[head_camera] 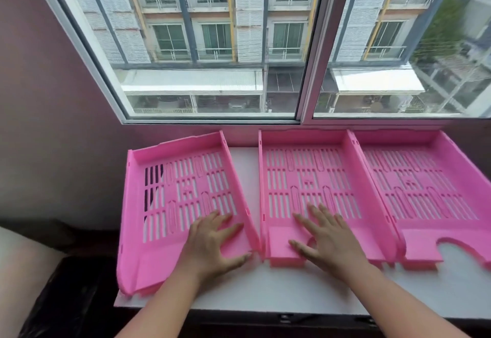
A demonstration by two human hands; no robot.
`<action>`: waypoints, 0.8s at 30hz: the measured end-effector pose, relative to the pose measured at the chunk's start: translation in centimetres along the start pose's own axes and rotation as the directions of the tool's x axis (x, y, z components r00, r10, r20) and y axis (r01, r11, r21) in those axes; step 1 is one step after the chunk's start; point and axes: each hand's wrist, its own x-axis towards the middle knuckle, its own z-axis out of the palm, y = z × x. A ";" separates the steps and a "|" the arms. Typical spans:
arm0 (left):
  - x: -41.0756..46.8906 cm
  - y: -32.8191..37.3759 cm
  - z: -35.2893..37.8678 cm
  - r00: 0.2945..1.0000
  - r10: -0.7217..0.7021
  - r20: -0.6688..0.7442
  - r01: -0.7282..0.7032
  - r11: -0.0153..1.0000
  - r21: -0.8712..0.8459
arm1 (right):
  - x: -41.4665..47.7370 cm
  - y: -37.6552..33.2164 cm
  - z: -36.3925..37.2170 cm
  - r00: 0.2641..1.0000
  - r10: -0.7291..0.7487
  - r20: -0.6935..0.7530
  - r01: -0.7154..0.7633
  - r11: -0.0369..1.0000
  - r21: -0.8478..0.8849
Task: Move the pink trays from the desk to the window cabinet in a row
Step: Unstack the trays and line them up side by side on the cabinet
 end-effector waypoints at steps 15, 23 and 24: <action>0.4 -0.5 -0.6 0.966 0.231 0.112 -0.223 0.972 -0.079 | -2.6 0.1 -0.5 0.999 -0.046 0.001 0.046 0.998 -0.045; 2.5 -0.8 -1.4 0.918 0.334 0.214 -0.347 0.937 0.027 | -1.8 -0.4 0.0 0.998 -0.044 0.054 0.049 0.994 -0.096; 2.4 -0.7 -1.5 0.918 0.333 0.217 -0.352 0.934 0.058 | -1.7 -0.4 -0.1 0.997 -0.052 0.062 0.058 0.993 -0.101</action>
